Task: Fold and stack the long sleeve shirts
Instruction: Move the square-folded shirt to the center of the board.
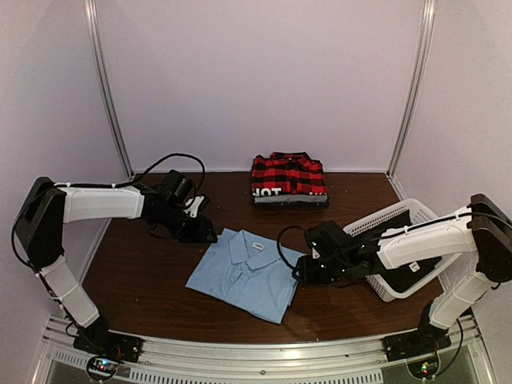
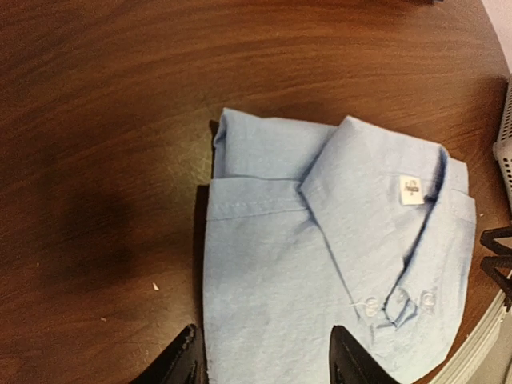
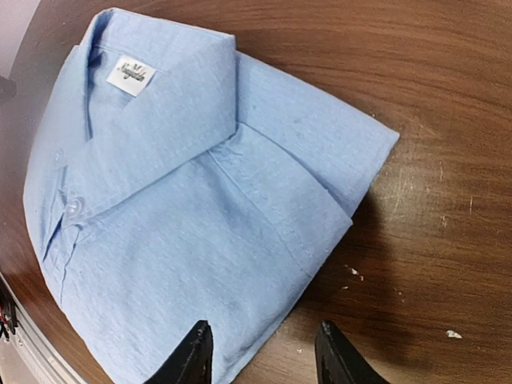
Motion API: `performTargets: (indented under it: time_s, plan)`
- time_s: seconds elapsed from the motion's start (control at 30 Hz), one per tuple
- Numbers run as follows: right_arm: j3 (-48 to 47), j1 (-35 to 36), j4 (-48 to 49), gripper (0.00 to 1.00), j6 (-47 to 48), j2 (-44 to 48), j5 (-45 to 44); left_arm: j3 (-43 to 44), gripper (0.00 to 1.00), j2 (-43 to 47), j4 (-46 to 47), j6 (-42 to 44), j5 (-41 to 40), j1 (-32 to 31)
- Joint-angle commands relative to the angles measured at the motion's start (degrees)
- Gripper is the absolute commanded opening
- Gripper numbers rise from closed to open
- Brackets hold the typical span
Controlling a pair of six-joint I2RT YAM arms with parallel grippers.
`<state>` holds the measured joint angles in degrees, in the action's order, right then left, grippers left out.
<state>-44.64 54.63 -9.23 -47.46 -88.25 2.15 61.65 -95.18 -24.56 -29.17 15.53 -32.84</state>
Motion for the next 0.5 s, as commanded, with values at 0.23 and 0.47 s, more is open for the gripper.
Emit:
performTargets:
  time_s: [0.23,0.47]
  plan:
    - [2.68,-0.14,7.55,0.45,-2.23,-4.57,1.17,-1.18,0.56,-6.24,0.66,3.32,-2.87,0.58]
    - [3.55,-0.62,9.06,0.43,-1.96,-6.57,1.36,-3.88,0.56,-6.87,2.55,2.1,-0.87,0.5]
